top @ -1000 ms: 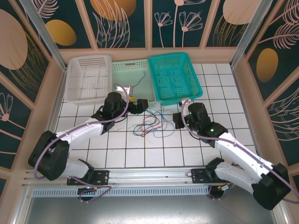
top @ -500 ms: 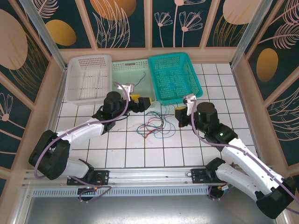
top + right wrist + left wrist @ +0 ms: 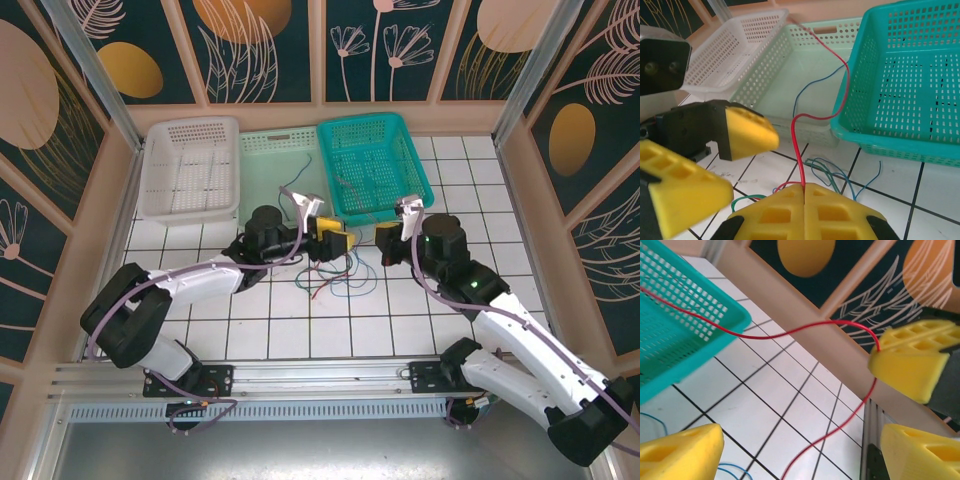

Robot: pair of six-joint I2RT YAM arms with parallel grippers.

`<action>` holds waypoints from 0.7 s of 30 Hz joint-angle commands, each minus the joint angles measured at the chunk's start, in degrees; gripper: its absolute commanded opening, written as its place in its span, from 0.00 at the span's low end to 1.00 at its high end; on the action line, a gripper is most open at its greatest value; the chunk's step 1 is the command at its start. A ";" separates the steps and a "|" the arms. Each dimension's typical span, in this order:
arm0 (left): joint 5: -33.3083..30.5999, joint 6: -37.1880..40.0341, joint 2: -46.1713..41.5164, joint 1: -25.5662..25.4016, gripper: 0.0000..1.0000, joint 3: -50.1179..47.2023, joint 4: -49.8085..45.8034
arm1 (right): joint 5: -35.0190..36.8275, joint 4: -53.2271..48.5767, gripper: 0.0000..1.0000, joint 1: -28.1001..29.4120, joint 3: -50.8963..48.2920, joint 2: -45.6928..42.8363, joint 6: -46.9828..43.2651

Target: Untangle the cables

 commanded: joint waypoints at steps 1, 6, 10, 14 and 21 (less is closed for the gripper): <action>2.07 1.83 0.22 -0.46 0.82 1.27 3.65 | 1.50 1.94 0.00 -0.25 3.28 -1.42 0.55; 2.53 2.62 0.26 -0.57 0.82 1.57 2.75 | 3.38 3.63 0.00 -0.50 4.74 -3.15 -0.91; 3.32 1.24 1.78 -0.70 0.81 1.52 4.65 | 4.88 5.78 0.00 -0.64 5.27 -2.64 -1.14; 2.06 0.57 2.58 -0.82 0.80 1.14 5.51 | 7.56 8.09 0.00 -0.68 6.01 -1.96 -1.39; 2.15 1.01 4.83 -0.89 0.81 2.12 4.16 | 5.77 8.49 0.00 -1.03 10.05 1.16 -3.15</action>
